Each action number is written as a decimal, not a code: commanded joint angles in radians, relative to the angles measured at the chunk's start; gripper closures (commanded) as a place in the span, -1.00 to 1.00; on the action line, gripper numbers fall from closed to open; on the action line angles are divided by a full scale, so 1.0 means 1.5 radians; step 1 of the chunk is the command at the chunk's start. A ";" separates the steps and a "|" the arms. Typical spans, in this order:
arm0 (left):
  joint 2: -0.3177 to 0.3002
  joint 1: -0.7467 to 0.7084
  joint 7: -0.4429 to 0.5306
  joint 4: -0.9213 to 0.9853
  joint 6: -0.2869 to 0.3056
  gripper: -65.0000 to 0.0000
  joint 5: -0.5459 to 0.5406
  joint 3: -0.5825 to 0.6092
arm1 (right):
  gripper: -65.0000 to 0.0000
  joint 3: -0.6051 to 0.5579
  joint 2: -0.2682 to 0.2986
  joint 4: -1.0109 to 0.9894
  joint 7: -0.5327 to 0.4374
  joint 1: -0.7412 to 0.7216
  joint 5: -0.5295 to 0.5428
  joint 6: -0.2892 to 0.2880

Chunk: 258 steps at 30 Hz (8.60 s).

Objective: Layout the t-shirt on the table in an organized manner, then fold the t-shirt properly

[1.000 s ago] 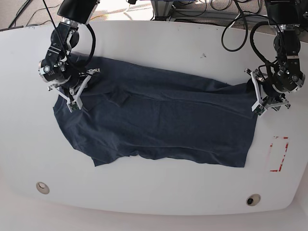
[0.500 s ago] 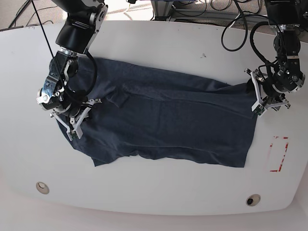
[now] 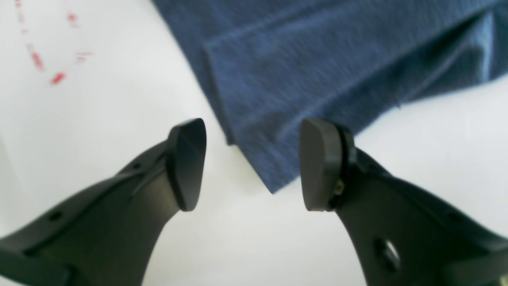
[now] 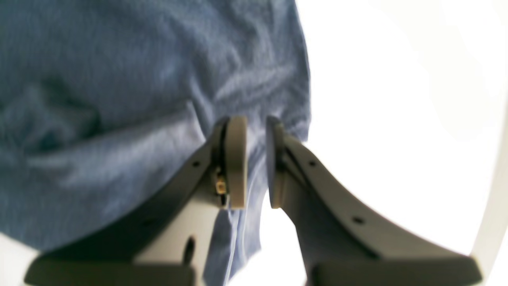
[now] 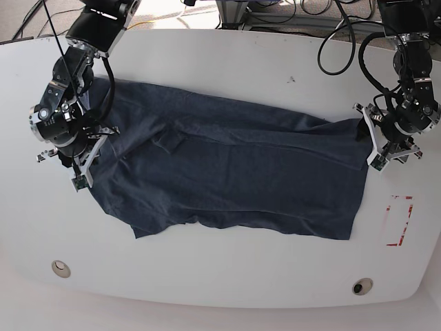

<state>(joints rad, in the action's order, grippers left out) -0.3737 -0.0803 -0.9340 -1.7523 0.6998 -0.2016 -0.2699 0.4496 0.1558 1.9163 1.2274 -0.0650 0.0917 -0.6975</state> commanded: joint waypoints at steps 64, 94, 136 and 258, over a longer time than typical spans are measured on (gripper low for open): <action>0.032 -0.026 0.025 0.010 -0.001 -0.44 -0.005 -0.122 | 0.75 0.142 -0.008 -0.165 -0.106 0.163 0.011 0.000; 0.052 0.025 0.028 0.169 -0.001 -0.43 -0.030 -0.083 | 0.74 0.140 -0.010 -0.165 -0.106 0.162 0.011 0.000; 0.035 -0.137 0.008 0.023 -0.001 1.00 0.038 -0.049 | 0.75 0.140 0.044 -0.132 -0.103 0.219 0.011 0.000; -0.025 -0.174 -0.075 -0.088 -0.001 -0.50 0.035 -0.152 | -1.00 0.146 0.078 0.054 -0.086 0.354 0.061 0.000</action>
<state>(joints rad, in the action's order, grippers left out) -0.3916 -0.3462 -1.0546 -1.8702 0.7002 -0.1509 -0.4892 0.6601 0.2619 1.9759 1.1088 0.4702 0.1398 -0.7013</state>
